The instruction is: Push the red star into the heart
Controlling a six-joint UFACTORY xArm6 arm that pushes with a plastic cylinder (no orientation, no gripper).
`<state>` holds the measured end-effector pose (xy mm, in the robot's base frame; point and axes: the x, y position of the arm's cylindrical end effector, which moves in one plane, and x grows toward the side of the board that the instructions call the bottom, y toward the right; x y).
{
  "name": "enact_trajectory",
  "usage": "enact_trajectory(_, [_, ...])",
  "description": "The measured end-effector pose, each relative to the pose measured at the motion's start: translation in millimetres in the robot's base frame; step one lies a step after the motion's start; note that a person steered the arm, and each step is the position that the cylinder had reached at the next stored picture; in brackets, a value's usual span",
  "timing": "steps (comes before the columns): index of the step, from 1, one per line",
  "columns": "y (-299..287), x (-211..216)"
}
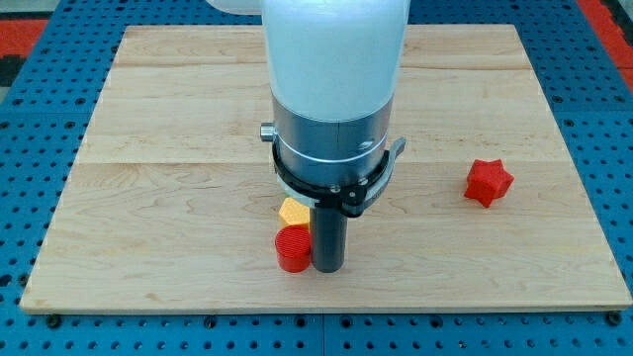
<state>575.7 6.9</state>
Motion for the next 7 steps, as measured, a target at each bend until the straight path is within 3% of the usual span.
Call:
enact_trajectory(1, [88,-5])
enact_trajectory(2, [213,-41])
enact_trajectory(3, [235,-70])
enact_trajectory(4, [187,-94])
enact_trajectory(5, [144,-87])
enact_trajectory(6, [148,-84])
enact_trajectory(7, [114,-107])
